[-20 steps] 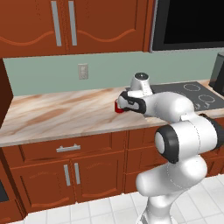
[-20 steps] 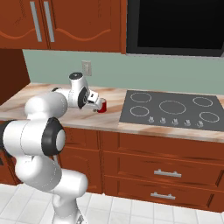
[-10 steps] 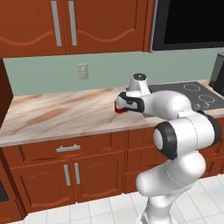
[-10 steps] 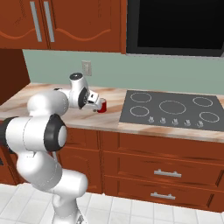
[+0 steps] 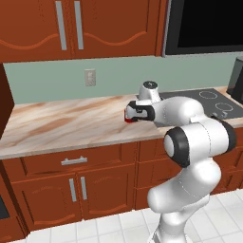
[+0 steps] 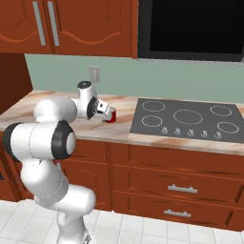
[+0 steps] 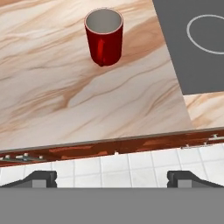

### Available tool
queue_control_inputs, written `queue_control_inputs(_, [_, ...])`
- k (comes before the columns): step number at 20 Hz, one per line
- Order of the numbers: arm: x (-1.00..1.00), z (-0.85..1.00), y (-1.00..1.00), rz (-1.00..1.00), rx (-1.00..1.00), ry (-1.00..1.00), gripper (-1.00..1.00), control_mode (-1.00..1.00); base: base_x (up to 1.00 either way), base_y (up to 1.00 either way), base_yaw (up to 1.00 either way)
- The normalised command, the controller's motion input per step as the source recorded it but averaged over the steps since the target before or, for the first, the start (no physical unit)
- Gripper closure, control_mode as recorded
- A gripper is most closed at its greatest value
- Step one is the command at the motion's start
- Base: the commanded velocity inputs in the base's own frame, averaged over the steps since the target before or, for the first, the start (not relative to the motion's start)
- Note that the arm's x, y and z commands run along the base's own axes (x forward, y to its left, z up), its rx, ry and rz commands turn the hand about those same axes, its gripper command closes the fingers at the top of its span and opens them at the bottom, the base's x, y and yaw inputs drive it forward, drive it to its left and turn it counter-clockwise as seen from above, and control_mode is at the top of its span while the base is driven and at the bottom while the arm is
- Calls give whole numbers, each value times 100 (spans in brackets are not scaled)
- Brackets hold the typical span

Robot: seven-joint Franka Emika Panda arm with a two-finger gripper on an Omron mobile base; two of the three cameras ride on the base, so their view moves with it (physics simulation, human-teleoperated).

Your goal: Pick the mug on the counter and place it in the cabinet with the handle facing the right, like the mugs already inside.

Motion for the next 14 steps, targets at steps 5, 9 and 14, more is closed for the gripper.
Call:
queue_control_inputs(5, [14,-11,0,0,0,0,-100,-100,0,0,0])
queue_control_inputs(9, [15,-9,0,0,0,0,-100,-100,0,0,0])
queue_control_inputs(14, [12,-7,0,0,0,0,-100,-100,0,0,0])
